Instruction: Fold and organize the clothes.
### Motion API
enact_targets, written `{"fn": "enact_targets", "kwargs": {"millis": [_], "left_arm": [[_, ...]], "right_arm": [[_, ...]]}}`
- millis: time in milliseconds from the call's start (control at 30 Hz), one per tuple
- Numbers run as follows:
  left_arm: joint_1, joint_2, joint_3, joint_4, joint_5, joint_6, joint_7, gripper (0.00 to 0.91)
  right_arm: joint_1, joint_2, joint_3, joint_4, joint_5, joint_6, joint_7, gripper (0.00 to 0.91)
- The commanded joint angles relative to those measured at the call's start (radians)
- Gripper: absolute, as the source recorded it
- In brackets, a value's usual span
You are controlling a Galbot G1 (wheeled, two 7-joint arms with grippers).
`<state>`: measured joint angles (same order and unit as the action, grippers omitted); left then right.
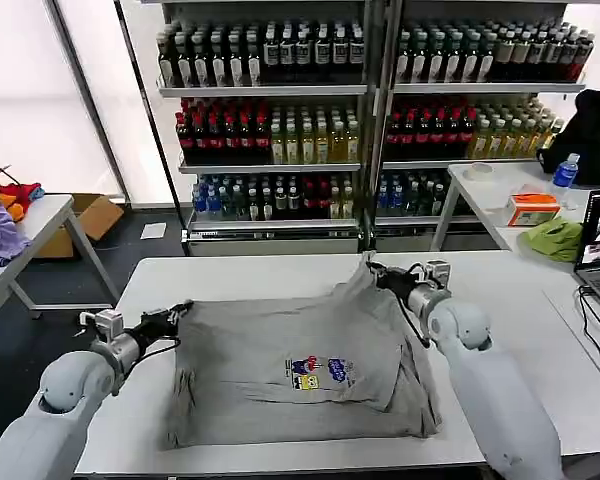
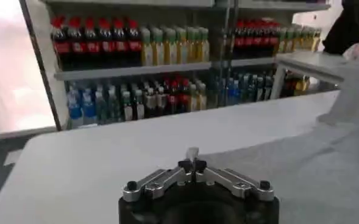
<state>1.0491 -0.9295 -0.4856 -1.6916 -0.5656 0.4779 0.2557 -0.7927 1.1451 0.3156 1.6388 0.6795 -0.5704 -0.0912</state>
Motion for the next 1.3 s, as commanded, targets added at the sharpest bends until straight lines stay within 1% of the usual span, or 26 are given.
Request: {"fn": "enact_targets", "kwargs": {"millis": [33, 200, 233, 367, 467, 500, 533, 567, 600, 667, 700, 733, 767, 833, 900, 967, 1000, 1033, 1067, 1167, 1200, 1233, 1267, 1300], "left_arm": [[0.198, 0.018, -0.115, -0.202, -0.041, -0.012, -0.046, 0.010], [0.352, 0.015, -0.175, -0.297, -0.031, 0.026, -0.062, 0.010], [0.383, 0.012, -0.184, -0.315, -0.027, 0.037, -0.064, 0.010], [0.502, -0.021, -0.233, -0.353, 0.028, 0.068, -0.066, 0.010], [0.559, -0.041, -0.252, -0.369, 0.065, 0.068, -0.065, 0.010], [0.567, -0.047, -0.252, -0.371, 0.073, 0.069, -0.067, 0.030], [0.580, -0.058, -0.251, -0.376, 0.085, 0.069, -0.067, 0.081], [0.598, -0.070, -0.248, -0.383, 0.098, 0.068, -0.066, 0.695], [0.600, -0.072, -0.247, -0.391, 0.105, 0.068, -0.066, 0.907], [0.637, -0.094, -0.246, -0.415, 0.119, 0.082, -0.056, 0.907], [0.642, -0.098, -0.245, -0.417, 0.124, 0.085, -0.055, 0.907], [0.654, -0.106, -0.243, -0.433, 0.137, 0.084, -0.055, 0.907], [0.658, -0.109, -0.243, -0.440, 0.141, 0.084, -0.056, 0.907], [0.652, -0.117, -0.249, -0.449, 0.145, 0.088, -0.072, 0.907], [0.638, -0.123, -0.271, -0.462, 0.140, 0.099, -0.085, 0.907], [0.632, -0.125, -0.322, -0.484, 0.129, 0.099, -0.093, 0.907], [0.632, -0.126, -0.344, -0.496, 0.124, 0.099, -0.095, 0.907], [0.632, -0.128, -0.365, -0.508, 0.119, 0.099, -0.101, 0.907], [0.632, -0.133, -0.386, -0.526, 0.116, 0.099, -0.111, 0.907], [0.620, -0.181, -0.409, -0.571, 0.095, 0.098, -0.191, 0.907], [0.612, -0.204, -0.380, -0.582, 0.058, 0.091, -0.280, 0.907], [0.610, -0.236, -0.345, -0.591, 0.010, 0.072, -0.383, 0.907], [0.611, -0.264, -0.313, -0.592, 0.000, 0.056, -0.421, 0.907], [0.614, -0.305, -0.250, -0.586, 0.003, 0.040, -0.498, 0.907]], "right_arm": [[-0.257, -0.035, 0.099, 0.270, 0.057, -0.008, 0.045, 0.000], [-0.428, -0.049, 0.180, 0.386, 0.060, -0.009, 0.066, 0.000], [-0.464, -0.052, 0.211, 0.410, 0.064, -0.009, 0.068, 0.000], [-0.620, -0.055, 0.273, 0.480, 0.063, -0.008, 0.065, 0.000], [-0.699, -0.043, 0.293, 0.516, 0.057, -0.009, 0.067, 0.000], [-0.722, -0.040, 0.295, 0.524, 0.054, -0.008, 0.065, 0.000], [-0.744, -0.035, 0.297, 0.536, 0.044, -0.009, 0.065, 0.000], [-0.772, -0.028, 0.297, 0.547, 0.023, -0.009, 0.060, 0.000], [-0.781, -0.026, 0.295, 0.548, 0.012, -0.009, 0.058, 0.000], [-0.812, -0.023, 0.279, 0.545, -0.021, -0.008, 0.057, 0.010], [-0.818, -0.027, 0.274, 0.545, -0.040, -0.008, 0.055, 0.907], [-0.821, -0.031, 0.265, 0.538, -0.069, -0.007, 0.048, 0.907], [-0.821, -0.034, 0.260, 0.540, -0.076, -0.008, 0.052, 0.907], [-0.819, -0.038, 0.264, 0.545, -0.081, 0.005, 0.037, 0.907], [-0.811, -0.038, 0.279, 0.559, -0.085, 0.043, 0.030, 0.907], [-0.799, -0.040, 0.293, 0.566, -0.115, 0.096, 0.009, 0.907], [-0.780, -0.036, 0.301, 0.555, -0.153, 0.187, -0.007, 0.907], [-0.755, -0.027, 0.306, 0.544, -0.212, 0.232, -0.017, 0.907], [-0.720, -0.020, 0.306, 0.526, -0.249, 0.292, -0.022, 0.907], [-0.655, -0.003, 0.308, 0.493, -0.276, 0.448, -0.010, 0.907], [-0.639, 0.006, 0.313, 0.475, -0.306, 0.526, -0.005, 0.907], [-0.636, 0.010, 0.316, 0.463, -0.325, 0.569, 0.000, 0.907], [-0.637, 0.016, 0.322, 0.451, -0.339, 0.603, 0.006, 0.907], [-0.649, 0.022, 0.328, 0.436, -0.332, 0.633, 0.010, 0.907]]}}
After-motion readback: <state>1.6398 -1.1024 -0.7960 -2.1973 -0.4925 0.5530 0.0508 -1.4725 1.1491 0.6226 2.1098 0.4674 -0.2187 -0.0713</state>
